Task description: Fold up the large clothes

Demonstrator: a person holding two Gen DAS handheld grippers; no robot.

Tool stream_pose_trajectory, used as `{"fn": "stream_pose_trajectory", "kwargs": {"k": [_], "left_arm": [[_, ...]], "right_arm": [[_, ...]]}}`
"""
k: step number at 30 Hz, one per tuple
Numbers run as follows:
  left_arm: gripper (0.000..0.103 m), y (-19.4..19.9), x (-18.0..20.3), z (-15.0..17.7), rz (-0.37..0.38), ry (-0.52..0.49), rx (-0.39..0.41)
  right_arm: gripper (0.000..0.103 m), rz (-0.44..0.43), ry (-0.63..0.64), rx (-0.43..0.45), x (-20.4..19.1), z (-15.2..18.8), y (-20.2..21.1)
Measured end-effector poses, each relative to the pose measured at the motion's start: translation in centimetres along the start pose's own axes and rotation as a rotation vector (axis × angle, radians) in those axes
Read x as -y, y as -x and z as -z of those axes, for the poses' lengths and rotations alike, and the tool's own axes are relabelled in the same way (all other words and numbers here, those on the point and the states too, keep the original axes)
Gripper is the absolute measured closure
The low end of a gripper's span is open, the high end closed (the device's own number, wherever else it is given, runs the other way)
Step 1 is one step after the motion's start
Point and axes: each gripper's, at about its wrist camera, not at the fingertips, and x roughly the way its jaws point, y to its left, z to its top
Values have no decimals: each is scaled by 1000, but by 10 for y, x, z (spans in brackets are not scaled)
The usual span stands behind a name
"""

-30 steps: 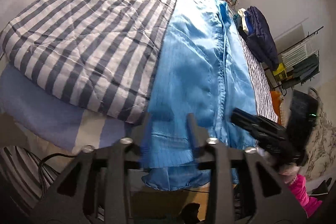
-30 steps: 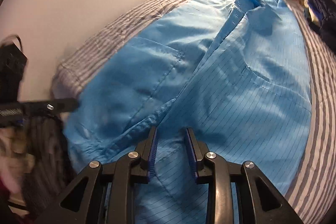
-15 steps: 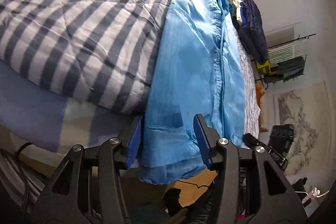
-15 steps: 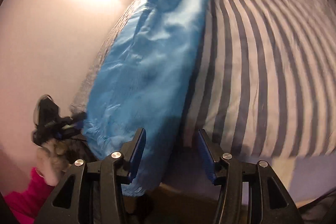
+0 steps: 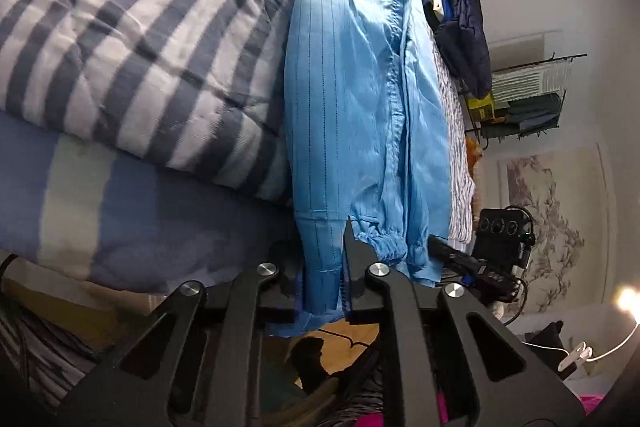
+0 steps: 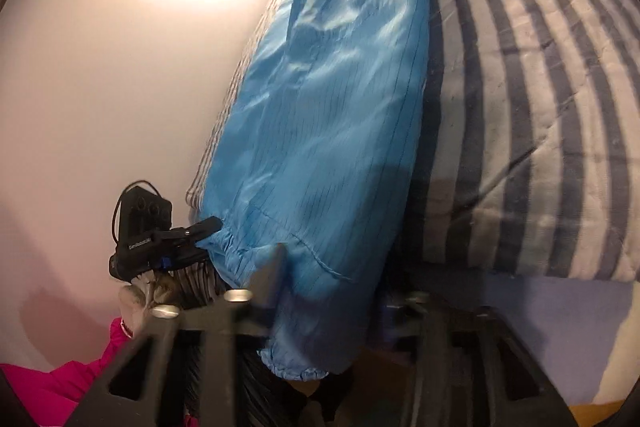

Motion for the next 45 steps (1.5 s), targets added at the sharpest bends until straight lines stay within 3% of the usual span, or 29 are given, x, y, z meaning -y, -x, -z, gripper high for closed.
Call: {"fn": "stream_pose_trajectory", "kwargs": {"k": [3,10,16,21,25,34,45], "left_arm": [[97,4,2,1,66,20,10],[100,24,28,1,200,49,53],[100,18,37,20,200,59,32],[100,7,31,55,212,125,-20],[100,9,39,64,209,133,-29],[100,26,84,8,232,41,59],[100,16,110,-100,175,-15,179]], "right_arm": [[96,-1,11,-4,-4,0,-2],[101,-84,23,56,-22,-7,25],[102,-51,69,53,-23,-8,47],[102,-29,-10,18,1,14,48],[103,-42,-48,9,7,26,48],[103,-152,-49,92,-8,-15,48],[103,-97,11,178,-27,-129,36]]}}
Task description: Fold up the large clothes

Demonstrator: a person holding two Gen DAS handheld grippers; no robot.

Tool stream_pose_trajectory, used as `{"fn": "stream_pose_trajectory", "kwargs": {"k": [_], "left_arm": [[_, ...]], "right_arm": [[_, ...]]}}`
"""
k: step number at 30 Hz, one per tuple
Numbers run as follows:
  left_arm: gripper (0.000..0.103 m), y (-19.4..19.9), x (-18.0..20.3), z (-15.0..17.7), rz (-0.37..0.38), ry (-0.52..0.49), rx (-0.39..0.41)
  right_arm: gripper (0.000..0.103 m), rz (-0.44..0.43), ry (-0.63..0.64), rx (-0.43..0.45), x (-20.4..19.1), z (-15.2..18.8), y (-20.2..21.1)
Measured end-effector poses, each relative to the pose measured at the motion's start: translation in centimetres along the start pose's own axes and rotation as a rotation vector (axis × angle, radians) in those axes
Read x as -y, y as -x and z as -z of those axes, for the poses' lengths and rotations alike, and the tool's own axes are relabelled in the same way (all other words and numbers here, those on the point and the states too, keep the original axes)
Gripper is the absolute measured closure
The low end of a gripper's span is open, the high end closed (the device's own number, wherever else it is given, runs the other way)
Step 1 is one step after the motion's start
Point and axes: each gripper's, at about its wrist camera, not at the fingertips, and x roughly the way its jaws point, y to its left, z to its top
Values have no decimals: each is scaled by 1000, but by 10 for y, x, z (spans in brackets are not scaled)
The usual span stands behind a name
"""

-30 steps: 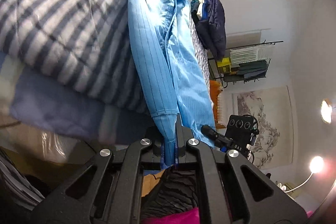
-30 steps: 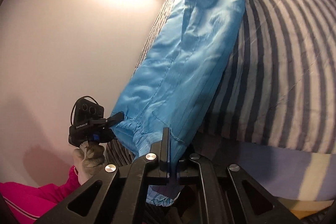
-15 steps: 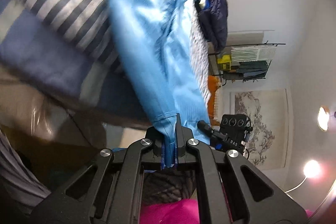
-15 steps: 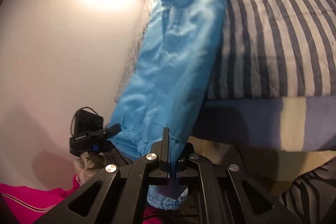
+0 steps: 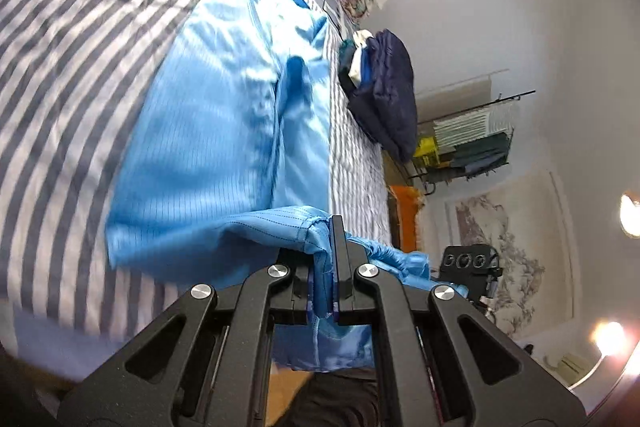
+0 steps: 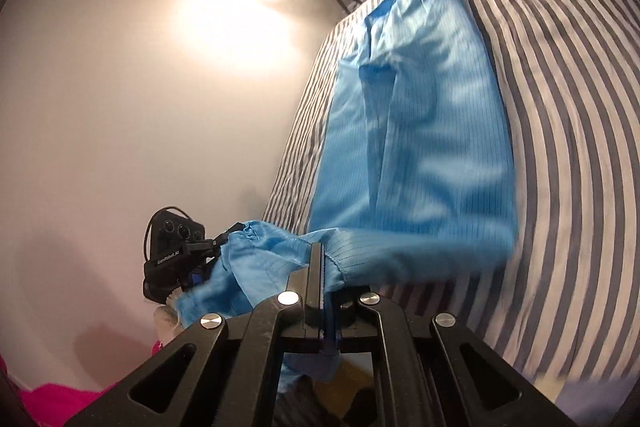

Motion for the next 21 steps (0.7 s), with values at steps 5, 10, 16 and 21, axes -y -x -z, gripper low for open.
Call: {"fn": "stream_pose_trajectory", "kwargs": {"k": [5,10,16,21], "left_arm": [[100,-24,-15,-36,-37,38,25],[100,-49,-35,-61,-95,71,39],[100,-74,-57,-69,-148,83,23],[100,-84,-66,-73,-186,106,13]], "right_arm": [[103,70,-12,-2,15,-41,-26],[103,140,-60,-8,41,-78,-51],[103,207,-103,-44,64,-90,-78],[101,239,-115,-72,73,-95,-92]]}}
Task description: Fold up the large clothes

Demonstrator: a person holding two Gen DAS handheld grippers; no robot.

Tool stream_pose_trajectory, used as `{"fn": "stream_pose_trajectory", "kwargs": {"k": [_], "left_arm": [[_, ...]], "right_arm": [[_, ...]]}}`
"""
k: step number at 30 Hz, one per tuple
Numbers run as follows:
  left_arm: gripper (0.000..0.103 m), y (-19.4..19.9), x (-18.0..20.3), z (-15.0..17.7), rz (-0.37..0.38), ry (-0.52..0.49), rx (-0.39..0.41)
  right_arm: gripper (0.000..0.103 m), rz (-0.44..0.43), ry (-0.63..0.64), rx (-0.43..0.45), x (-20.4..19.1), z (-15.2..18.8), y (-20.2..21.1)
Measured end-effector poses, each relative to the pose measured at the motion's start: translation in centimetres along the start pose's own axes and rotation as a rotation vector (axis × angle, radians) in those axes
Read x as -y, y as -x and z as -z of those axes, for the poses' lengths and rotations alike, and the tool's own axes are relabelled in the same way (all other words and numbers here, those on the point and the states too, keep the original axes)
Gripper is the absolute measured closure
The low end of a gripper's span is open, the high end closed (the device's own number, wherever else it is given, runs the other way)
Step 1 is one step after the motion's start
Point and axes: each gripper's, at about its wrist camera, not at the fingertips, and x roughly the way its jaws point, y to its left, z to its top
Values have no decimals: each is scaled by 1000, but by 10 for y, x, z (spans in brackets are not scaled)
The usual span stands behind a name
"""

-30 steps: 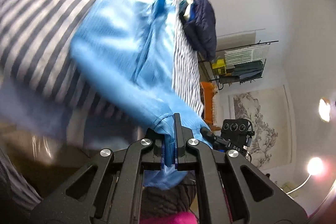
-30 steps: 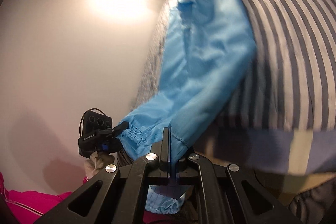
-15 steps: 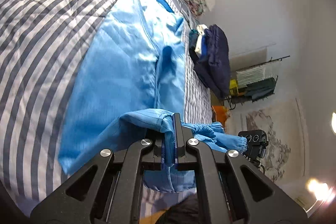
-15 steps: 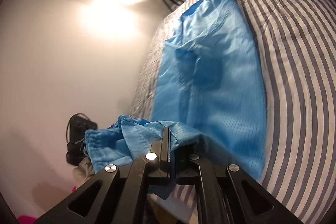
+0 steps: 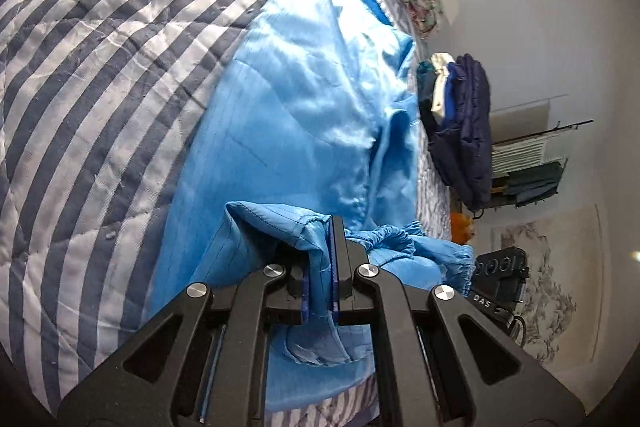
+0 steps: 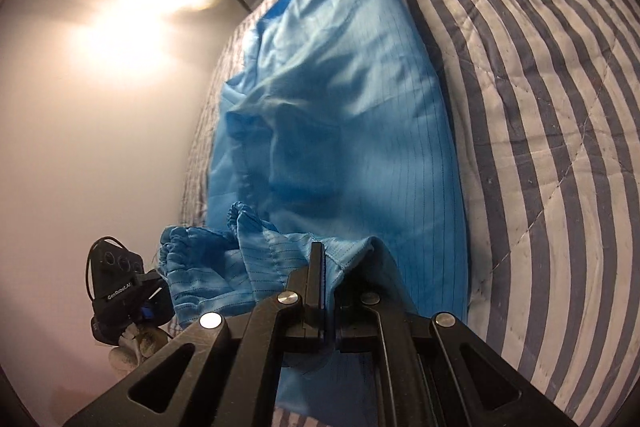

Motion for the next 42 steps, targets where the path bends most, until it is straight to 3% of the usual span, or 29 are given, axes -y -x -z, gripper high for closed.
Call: {"fn": "stream_pose_trajectory", "kwargs": {"k": [2,3,4,5,6,7,11,14,17,21,24,26,29,32,37,42], "left_arm": [[99,-3,-2,-4,-3,18,-8],[93,-3,-2,-4,-6,20,-9],[80,-1,-2,-5,-9,23,-9],[71,0,-3,-7,-12,31,-6],[54,2,-3,-8,-6,39,2],[45,6,-3,-9,-1,47,12],[43,16,0,-18,23,58,29],[43,28,8,-21,42,27,53],[43,41,18,-18,44,-41,71],[44,54,32,-5,12,-184,78],[56,49,36,12,-32,-292,39],[57,38,35,17,-70,-328,6],[57,12,34,10,-120,-350,-25],[57,-10,37,-12,-181,-368,0],[57,-30,23,-53,-264,-265,78],[57,-22,24,-58,-249,-268,74]], "right_arm": [[97,-2,4,-7,-1,-2,-1],[92,-4,3,-10,-2,-3,-1],[86,-10,1,-12,-2,-3,0],[73,-11,-5,-6,-3,-5,3],[69,-11,-13,2,-5,-11,-2],[67,-17,-15,4,-5,-11,1],[46,-49,-39,46,-1,-13,19],[38,-60,-36,120,0,-14,42],[41,-43,-3,158,-3,-9,58],[56,9,152,140,-22,6,70],[58,51,273,109,-42,19,59],[58,72,319,92,-51,20,47],[59,86,362,56,-61,26,28],[59,145,401,41,-61,25,7],[59,245,370,30,-40,15,-17],[61,228,318,38,-22,10,-14]]}}
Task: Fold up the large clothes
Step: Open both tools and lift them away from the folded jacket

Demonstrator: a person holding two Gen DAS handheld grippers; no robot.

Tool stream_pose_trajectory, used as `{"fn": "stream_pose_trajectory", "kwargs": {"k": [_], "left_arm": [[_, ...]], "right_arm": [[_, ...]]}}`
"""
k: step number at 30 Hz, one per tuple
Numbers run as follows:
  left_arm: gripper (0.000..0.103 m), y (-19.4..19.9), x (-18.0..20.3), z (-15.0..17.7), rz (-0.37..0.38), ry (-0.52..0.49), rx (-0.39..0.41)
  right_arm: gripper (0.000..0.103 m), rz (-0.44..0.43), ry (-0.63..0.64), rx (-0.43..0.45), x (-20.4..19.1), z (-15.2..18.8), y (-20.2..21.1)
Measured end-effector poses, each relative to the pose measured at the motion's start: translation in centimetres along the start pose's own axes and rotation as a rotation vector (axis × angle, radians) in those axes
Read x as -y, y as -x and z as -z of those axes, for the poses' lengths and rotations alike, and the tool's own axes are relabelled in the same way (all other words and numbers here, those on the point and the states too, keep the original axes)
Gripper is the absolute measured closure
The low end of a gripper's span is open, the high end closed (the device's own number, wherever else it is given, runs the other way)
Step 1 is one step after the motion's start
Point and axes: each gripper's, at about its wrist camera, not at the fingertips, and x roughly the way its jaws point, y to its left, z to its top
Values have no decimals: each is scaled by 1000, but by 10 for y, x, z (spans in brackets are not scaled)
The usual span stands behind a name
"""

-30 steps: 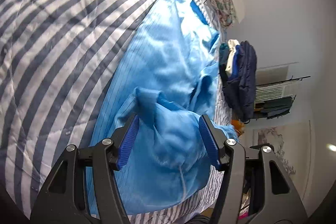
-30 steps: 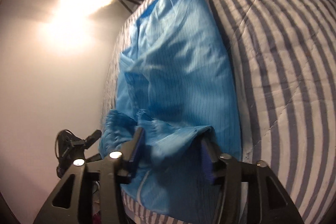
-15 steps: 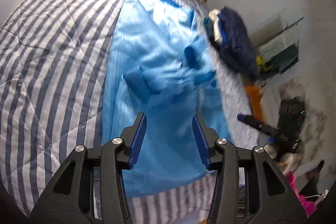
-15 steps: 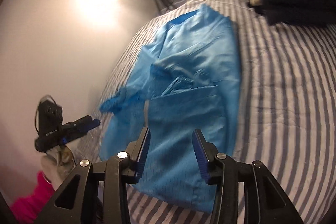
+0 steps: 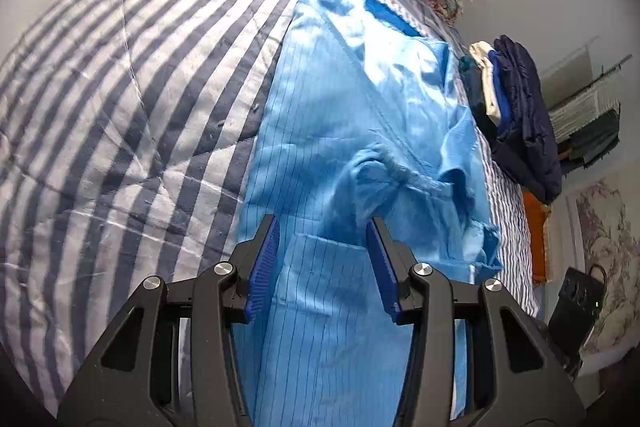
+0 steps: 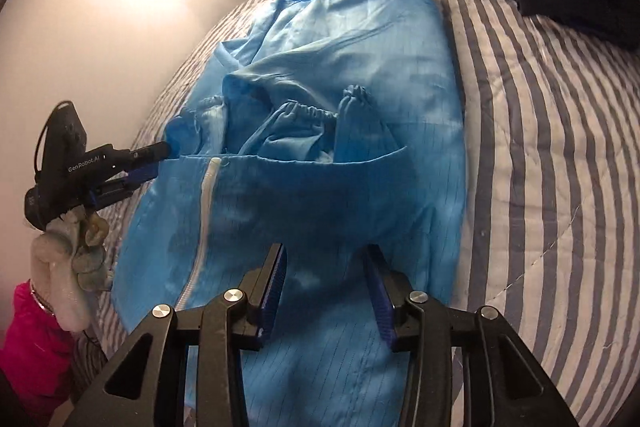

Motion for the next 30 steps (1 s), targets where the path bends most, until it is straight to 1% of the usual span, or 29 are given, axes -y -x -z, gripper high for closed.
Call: {"fn": "stream_pose_trajectory", "kwargs": {"k": [2,4,8,12,14,16,18,19,21,22,23,24,25,26,28,30], "left_arm": [[57,19,0,5,11,-9,27],[57,34,-2,11,31,2,41],[57,68,-9,36,56,3,64],[57,85,-17,64,66,20,44],[57,90,-17,80,60,8,37],[57,90,-13,95,70,1,24],[57,85,-4,110,75,-29,1],[57,82,0,116,66,-45,-7],[57,70,7,127,22,-81,-20],[57,64,8,130,-16,-88,-21],[57,57,7,133,-57,-96,-21],[59,52,6,134,-82,-102,-25],[63,49,6,135,-97,-112,-23],[63,49,8,135,-114,-128,-19],[63,53,12,133,-132,-129,-25],[63,67,19,131,-108,-129,-8]], "right_arm": [[61,-12,0,15,0,2,8],[59,-42,-10,56,2,4,26],[57,-54,-49,114,10,13,59],[57,-31,-49,130,17,36,90],[57,-33,-37,127,14,44,96],[57,-32,-12,123,8,57,102],[58,-30,9,111,1,65,97],[58,-21,23,98,-5,70,92],[61,20,54,70,-12,79,80],[62,71,74,43,-14,84,70],[66,117,77,11,-14,88,61],[68,143,71,-19,-12,91,54],[71,152,64,-35,-10,93,50],[71,156,59,-39,-9,96,49],[71,179,58,-44,-11,95,54],[69,178,65,-26,-17,93,69]]}}
